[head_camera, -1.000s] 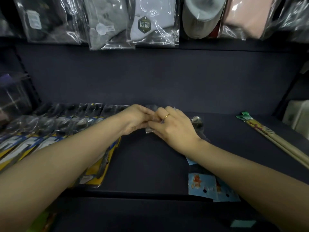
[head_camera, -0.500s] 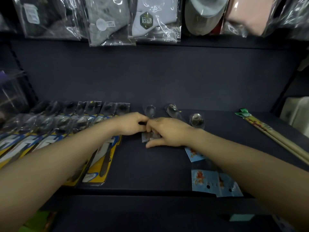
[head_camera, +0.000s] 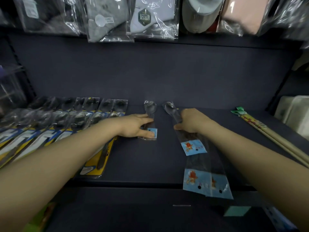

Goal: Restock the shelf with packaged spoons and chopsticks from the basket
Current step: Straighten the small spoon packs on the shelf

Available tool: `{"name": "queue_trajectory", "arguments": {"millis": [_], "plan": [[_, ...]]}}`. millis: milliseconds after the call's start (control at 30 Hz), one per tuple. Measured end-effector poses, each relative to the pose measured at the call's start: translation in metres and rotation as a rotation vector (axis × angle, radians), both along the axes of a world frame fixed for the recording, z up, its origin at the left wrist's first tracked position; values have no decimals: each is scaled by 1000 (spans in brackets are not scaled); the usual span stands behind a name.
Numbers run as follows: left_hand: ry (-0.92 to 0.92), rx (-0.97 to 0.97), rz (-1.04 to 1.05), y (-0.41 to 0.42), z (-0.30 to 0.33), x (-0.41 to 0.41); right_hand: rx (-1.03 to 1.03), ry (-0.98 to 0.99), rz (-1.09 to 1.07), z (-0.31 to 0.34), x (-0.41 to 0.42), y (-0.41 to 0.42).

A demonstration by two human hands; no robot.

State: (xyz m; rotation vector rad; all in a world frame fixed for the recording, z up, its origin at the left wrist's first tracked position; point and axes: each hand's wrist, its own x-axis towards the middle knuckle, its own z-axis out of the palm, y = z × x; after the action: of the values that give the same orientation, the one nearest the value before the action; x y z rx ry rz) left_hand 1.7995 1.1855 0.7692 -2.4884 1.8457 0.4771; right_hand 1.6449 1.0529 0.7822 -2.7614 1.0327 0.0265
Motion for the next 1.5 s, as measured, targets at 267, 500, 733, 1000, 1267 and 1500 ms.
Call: {"name": "queue_trajectory", "arguments": {"millis": [267, 500, 733, 1000, 1267, 1500], "plan": [[182, -543, 123, 3, 3, -11, 344, -58, -235, 8, 26, 2], [924, -630, 424, -9, 20, -40, 834, -570, -52, 24, -1, 32], [939, -772, 432, -22, 24, -52, 925, -688, 4, 11, -28, 53], [1262, -770, 458, -30, 29, -41, 936, -828, 156, 1, -51, 53], [1256, -483, 391, -29, 38, -34, 110, -666, 539, -8, -50, 41], [756, -453, 357, -32, 27, -36, -1045, -669, 802, -16, -32, 30]]}}
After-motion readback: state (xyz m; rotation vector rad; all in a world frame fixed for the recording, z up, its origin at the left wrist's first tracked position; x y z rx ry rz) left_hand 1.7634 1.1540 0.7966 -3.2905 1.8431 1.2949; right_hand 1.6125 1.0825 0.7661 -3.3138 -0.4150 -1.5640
